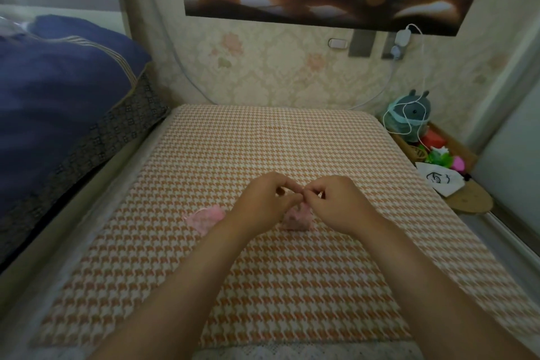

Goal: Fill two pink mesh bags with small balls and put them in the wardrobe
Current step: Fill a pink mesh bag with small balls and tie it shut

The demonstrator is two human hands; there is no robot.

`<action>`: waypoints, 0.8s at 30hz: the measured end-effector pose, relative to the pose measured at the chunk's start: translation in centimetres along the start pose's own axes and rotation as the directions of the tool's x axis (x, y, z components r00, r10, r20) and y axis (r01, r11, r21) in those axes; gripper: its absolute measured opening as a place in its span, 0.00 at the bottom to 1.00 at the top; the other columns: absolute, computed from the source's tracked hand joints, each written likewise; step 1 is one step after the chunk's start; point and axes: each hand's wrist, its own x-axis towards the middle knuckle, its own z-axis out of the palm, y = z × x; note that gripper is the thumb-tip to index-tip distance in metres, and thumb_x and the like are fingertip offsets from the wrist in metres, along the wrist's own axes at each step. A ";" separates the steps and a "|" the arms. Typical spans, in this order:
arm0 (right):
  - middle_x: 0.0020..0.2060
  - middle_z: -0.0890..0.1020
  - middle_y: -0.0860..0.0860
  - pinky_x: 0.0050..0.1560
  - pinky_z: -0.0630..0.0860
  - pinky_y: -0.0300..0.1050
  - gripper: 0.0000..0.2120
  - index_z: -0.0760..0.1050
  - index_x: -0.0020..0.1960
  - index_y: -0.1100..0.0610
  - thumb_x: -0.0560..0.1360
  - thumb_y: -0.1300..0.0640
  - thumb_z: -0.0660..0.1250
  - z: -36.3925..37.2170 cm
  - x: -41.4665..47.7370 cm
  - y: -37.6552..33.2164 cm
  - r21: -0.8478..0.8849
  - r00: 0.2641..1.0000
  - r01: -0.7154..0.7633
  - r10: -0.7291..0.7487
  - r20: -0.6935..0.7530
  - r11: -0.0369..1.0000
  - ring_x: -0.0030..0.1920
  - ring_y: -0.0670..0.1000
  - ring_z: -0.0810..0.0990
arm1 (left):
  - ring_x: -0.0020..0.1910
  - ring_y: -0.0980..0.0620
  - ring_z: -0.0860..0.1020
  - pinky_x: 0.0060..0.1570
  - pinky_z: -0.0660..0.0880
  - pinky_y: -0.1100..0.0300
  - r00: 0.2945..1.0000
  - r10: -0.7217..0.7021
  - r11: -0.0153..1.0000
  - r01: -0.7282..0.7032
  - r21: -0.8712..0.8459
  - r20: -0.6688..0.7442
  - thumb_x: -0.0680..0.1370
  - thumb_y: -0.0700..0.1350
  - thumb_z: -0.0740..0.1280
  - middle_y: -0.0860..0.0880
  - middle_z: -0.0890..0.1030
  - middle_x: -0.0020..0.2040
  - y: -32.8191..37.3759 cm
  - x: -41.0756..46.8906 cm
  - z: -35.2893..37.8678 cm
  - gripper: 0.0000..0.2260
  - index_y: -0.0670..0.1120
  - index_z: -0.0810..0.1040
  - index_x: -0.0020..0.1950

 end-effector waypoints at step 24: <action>0.38 0.85 0.40 0.41 0.82 0.55 0.13 0.85 0.41 0.51 0.77 0.53 0.63 -0.6 -1.1 1.2 0.051 1.000 -0.013 0.014 -0.020 0.999 0.37 0.44 0.82 | 0.45 0.51 0.79 0.41 0.69 0.64 0.964 -0.078 0.950 -0.005 0.312 0.253 0.74 0.38 0.67 0.49 0.85 0.45 -3.5 0.4 1.3 0.11 0.50 0.85 0.49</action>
